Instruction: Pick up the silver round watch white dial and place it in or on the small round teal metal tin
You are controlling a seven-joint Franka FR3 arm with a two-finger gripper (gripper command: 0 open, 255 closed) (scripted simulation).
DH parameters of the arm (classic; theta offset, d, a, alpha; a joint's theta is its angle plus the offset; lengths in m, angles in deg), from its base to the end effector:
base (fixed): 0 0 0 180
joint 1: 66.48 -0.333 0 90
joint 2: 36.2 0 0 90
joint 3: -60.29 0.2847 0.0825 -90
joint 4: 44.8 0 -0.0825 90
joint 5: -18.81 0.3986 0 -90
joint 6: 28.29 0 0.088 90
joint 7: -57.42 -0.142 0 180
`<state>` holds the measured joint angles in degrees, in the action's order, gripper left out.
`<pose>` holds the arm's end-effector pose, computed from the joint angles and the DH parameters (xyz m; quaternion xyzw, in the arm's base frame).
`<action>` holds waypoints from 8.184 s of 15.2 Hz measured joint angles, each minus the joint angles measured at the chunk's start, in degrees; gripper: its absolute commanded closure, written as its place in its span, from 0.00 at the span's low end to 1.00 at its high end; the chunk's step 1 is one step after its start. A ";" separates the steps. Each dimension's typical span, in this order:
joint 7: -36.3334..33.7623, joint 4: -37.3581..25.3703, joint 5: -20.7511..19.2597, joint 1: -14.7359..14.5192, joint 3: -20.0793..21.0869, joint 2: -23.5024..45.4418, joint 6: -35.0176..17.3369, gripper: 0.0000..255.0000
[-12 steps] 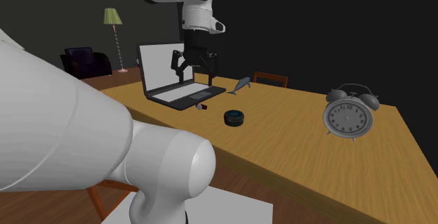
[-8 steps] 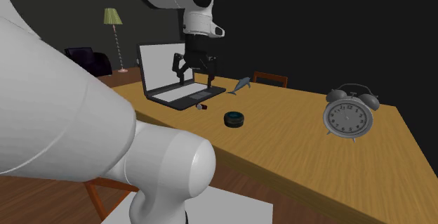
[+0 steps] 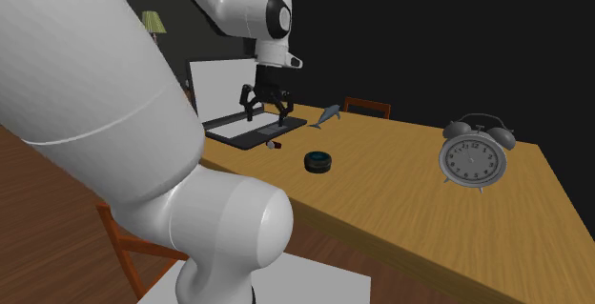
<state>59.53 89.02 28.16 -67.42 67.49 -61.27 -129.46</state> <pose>0.4205 0.0800 0.4225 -0.9946 -0.0603 0.0692 0.0491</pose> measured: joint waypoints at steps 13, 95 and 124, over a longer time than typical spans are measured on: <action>-7.21 -17.86 3.42 -0.77 2.59 27.68 -12.00 0.00; -49.14 0.98 -29.39 -7.53 -1.84 23.60 -57.26 1.00; -13.74 17.85 -16.99 -4.00 -22.50 -3.83 -49.35 1.00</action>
<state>45.79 106.87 11.17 -71.42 44.99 -65.10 -178.82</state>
